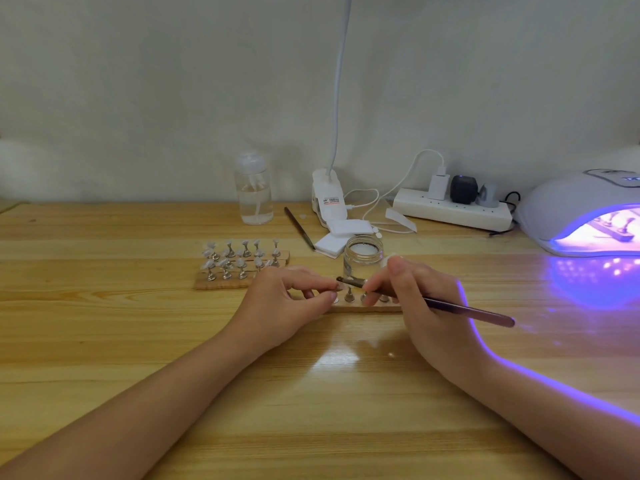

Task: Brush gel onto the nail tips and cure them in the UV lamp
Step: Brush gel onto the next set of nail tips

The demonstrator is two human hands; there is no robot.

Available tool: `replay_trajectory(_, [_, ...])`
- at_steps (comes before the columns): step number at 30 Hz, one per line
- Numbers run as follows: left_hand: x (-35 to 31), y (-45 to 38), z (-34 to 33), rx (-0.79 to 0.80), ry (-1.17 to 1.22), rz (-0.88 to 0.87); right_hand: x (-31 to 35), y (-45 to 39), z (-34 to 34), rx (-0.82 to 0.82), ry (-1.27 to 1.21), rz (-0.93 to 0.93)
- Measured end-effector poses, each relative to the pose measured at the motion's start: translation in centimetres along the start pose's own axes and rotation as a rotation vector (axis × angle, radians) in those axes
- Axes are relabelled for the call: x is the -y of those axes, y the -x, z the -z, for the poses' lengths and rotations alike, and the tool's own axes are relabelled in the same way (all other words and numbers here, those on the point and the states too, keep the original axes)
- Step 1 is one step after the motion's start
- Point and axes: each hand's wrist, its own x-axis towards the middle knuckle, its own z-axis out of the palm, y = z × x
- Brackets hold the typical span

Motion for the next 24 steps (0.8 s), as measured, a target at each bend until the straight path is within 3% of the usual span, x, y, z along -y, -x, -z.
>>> replay_trajectory(9, [-0.01,-0.06,0.02,-0.027,0.016,-0.001,-0.08,0.18,0.17,-0.033,-0.177,-0.090])
replay_trajectory(14, [-0.16,0.10,0.15,-0.040,0.018,-0.023,0.28,0.11,0.71,-0.053,-0.034,0.066])
replay_trajectory(24, [-0.15,-0.03,-0.08,-0.046,0.046,-0.017,-0.04,0.13,0.28,-0.008,0.017,0.086])
